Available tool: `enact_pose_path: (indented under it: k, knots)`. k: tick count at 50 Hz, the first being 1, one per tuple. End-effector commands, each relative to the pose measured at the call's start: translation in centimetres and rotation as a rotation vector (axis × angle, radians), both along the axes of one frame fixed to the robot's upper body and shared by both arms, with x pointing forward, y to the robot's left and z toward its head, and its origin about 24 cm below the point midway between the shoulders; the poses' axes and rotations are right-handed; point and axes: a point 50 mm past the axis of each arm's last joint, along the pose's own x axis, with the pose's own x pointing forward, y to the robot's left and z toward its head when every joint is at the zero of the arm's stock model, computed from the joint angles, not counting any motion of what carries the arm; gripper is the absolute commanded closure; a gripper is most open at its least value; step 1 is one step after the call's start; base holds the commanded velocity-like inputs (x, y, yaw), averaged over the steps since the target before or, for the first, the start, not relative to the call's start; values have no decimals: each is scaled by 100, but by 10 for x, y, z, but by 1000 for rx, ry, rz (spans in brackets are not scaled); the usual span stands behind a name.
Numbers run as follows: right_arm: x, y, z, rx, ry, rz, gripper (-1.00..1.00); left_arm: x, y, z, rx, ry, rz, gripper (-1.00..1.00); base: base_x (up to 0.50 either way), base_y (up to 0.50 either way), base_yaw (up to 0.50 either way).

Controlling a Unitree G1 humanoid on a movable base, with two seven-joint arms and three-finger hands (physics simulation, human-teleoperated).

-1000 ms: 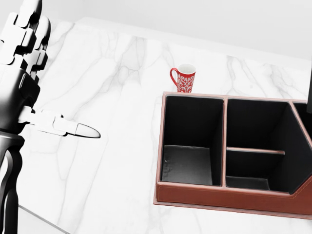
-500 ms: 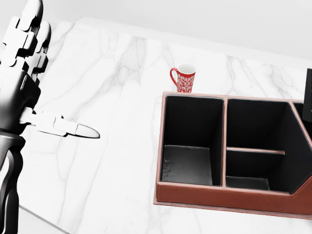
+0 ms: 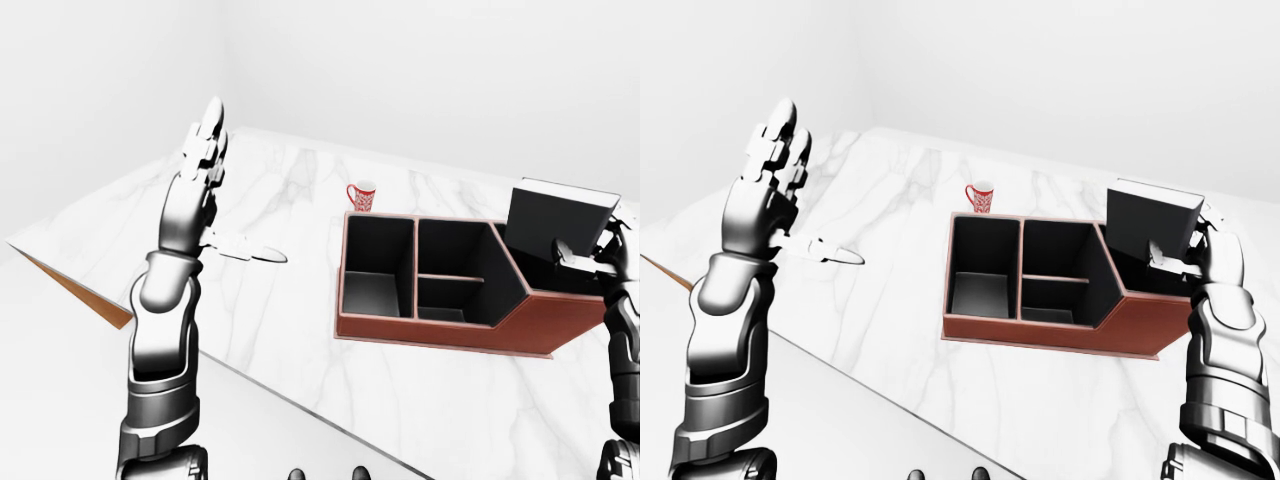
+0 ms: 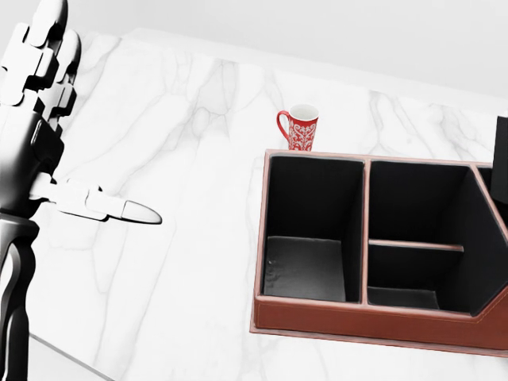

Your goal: Pick up the book and place it in the right compartment of the caddy.

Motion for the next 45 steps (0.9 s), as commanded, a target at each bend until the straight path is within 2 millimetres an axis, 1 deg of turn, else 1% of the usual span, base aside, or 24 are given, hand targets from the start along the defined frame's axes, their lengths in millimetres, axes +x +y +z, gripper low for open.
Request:
enact_pose_path:
  k: [1, 12, 18, 23, 30, 38, 42, 45]
  knots:
    - [-2, -3, 7, 12, -47, -21, 100, -2, 0, 6, 5, -27, 0, -100, 0, 0, 0]
    - [-9, -9, 6, 12, -45, -36, 100, -3, 1, 6, 5, -27, 2, -100, 0, 0, 0]
    - [-14, -12, 2, 12, -40, -47, 100, -1, 1, 4, 0, -16, 5, -100, 0, 0, 0]
    - [-14, -14, -3, 16, -28, -51, 100, 0, 2, 0, -2, -1, 9, -100, 0, 0, 0]
    - [-15, -14, -5, 20, -21, -55, 100, -1, 1, 2, 2, -12, 8, -100, 0, 0, 0]
    - [-15, -14, -6, 21, -18, -56, 100, 1, 3, -2, -1, 10, 14, -100, 0, 0, 0]
    - [-14, -14, -8, 25, -12, -56, 100, 4, 4, -8, -6, 36, 19, -100, 0, 0, 0]
    - [-14, -14, -12, 36, 4, -60, 100, 1, 2, -2, 2, 10, 14, -100, 0, 0, 0]
